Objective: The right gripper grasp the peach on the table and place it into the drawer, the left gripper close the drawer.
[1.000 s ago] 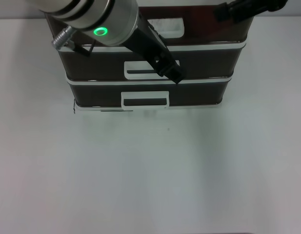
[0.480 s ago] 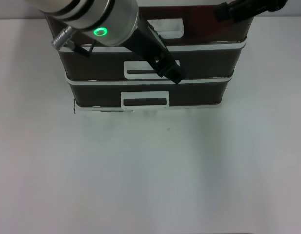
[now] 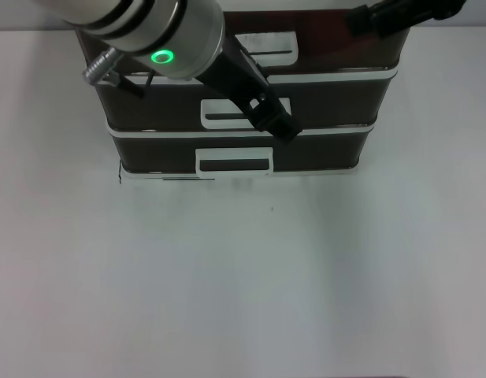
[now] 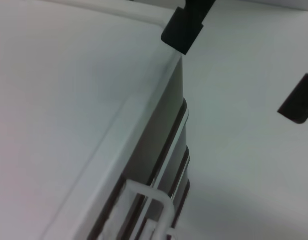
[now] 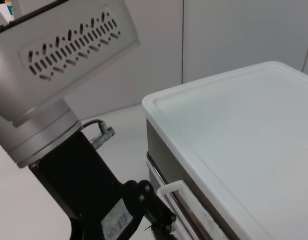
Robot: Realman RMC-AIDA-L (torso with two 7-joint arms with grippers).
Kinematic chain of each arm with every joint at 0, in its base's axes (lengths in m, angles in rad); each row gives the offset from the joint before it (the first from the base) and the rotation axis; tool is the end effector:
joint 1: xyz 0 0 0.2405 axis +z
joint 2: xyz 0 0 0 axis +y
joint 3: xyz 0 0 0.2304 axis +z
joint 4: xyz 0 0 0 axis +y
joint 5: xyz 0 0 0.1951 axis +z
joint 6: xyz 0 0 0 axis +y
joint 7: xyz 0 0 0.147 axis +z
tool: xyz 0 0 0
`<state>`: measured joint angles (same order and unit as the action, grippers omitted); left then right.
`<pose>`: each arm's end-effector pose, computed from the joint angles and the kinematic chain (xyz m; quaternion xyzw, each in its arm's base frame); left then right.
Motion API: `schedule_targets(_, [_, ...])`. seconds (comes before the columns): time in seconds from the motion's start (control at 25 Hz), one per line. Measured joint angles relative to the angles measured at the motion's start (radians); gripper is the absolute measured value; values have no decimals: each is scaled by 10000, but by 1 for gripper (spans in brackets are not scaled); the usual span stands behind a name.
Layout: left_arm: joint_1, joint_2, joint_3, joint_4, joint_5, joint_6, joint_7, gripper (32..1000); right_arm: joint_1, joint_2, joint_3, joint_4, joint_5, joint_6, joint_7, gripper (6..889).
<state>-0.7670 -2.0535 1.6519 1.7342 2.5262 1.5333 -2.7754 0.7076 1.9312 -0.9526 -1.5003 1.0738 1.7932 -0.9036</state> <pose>-0.0218 0.3125 0.0033 -0.9653 -0.1201 0.0915 0.2132 0.0865 0.3390 0.1204 -0.9769 0.1423 0.0704 0.1433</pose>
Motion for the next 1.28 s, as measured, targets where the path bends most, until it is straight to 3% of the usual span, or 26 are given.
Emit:
schedule_targets(0.24, [-4,-9,2,98,-88,296,-55,812,-12,0,0,1,-27,0,0,868])
schedule_targets(0.76, [57,-4,-87,366,-1080,953,-132,812,-77,0,0,17,-60,0,-60,868])
schedule_targets(0.84, [103,1,-98,529,-1293,1169,-263,812,-87,1,0,17,-61,0,-60,868])
schedule_targets(1.28, [294,8,-106,868,-1359,1438,-483,812,-181,0,0,-36,-59,1,-61,868])
